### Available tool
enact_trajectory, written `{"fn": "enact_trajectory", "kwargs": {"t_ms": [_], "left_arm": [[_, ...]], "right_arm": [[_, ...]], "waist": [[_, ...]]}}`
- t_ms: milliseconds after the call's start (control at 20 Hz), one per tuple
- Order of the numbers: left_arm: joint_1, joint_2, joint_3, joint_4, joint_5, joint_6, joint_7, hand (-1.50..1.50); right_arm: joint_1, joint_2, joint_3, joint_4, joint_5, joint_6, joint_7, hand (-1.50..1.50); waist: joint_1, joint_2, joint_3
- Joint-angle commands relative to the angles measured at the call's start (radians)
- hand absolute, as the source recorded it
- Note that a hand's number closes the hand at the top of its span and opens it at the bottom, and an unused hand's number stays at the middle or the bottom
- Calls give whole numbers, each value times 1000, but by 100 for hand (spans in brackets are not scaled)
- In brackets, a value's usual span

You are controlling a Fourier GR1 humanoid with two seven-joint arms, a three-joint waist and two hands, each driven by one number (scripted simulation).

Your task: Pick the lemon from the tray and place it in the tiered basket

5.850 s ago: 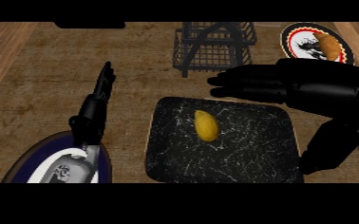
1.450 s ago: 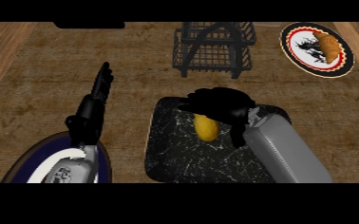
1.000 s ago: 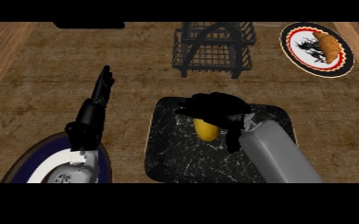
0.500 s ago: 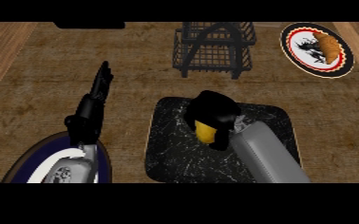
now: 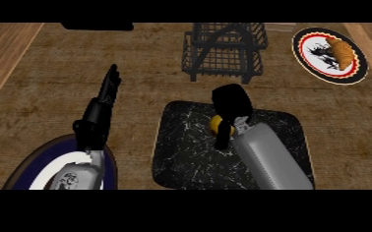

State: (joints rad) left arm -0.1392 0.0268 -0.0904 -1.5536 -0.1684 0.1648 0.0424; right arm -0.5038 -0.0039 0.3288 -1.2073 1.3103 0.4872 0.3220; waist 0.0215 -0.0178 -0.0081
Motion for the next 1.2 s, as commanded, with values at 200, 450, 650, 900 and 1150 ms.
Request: {"fn": "enact_trajectory", "kwargs": {"t_ms": [200,450,650,900,1150], "left_arm": [[-66,-1,1,19,11,-18,29,0],[-15,5,-3,39,17,-30,-31,0],[-47,-5,-9,-7,3,-10,62,0],[-1,-7,-9,2,-4,2,24,0],[-21,-25,-15,1,-8,16,37,0]], "right_arm": [[-109,4,148,-54,-132,-28,646,150],[-300,4,206,-114,-227,-50,917,150],[-441,3,206,-178,-269,10,1023,150],[-619,3,103,-220,-334,68,1079,150],[-752,3,43,-174,-386,78,1129,150]], "waist": [[35,16,7],[43,16,6],[24,7,6],[6,3,6],[1,2,6]]}}
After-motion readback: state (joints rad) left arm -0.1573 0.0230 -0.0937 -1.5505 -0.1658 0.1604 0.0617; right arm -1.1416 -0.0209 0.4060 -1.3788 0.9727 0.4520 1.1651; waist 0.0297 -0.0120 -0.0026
